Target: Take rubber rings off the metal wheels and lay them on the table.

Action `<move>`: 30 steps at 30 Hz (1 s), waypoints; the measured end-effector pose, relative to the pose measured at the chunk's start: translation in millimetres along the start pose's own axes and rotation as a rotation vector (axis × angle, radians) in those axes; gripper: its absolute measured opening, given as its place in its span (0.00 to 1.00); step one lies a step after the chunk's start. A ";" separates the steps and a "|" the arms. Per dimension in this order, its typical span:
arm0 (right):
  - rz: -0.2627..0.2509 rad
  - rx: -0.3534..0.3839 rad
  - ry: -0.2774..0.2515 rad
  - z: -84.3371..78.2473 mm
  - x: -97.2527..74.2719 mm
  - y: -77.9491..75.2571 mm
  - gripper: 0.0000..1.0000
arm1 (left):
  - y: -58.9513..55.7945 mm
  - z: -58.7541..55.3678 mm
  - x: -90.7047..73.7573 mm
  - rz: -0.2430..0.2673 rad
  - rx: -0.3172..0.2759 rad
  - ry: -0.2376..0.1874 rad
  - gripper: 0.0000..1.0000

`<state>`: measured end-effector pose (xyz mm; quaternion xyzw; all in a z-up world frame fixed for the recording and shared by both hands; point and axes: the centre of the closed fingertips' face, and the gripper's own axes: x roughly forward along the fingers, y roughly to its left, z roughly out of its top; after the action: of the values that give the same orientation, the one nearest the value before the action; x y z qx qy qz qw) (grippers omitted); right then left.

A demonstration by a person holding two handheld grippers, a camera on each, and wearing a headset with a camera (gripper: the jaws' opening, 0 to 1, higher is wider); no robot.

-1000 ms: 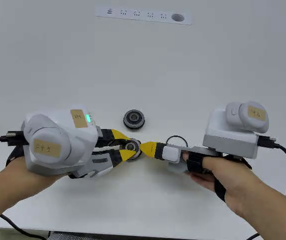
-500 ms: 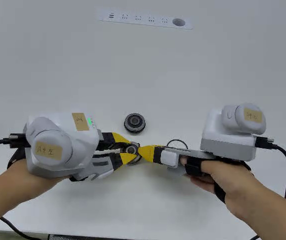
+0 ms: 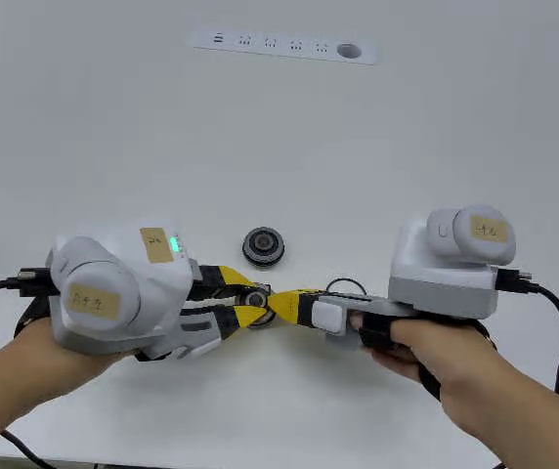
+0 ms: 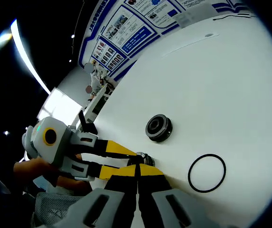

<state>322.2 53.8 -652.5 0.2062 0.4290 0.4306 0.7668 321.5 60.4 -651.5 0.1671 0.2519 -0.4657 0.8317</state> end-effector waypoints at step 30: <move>-0.009 -0.044 0.001 1.5 -0.6 6.9 0.00 | -0.9 -0.1 -0.7 -0.002 0.009 -0.003 0.13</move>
<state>320.0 57.1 -646.6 0.1871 0.4205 0.4366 0.7730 320.3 60.5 -651.3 0.1699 0.2488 -0.4677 0.8309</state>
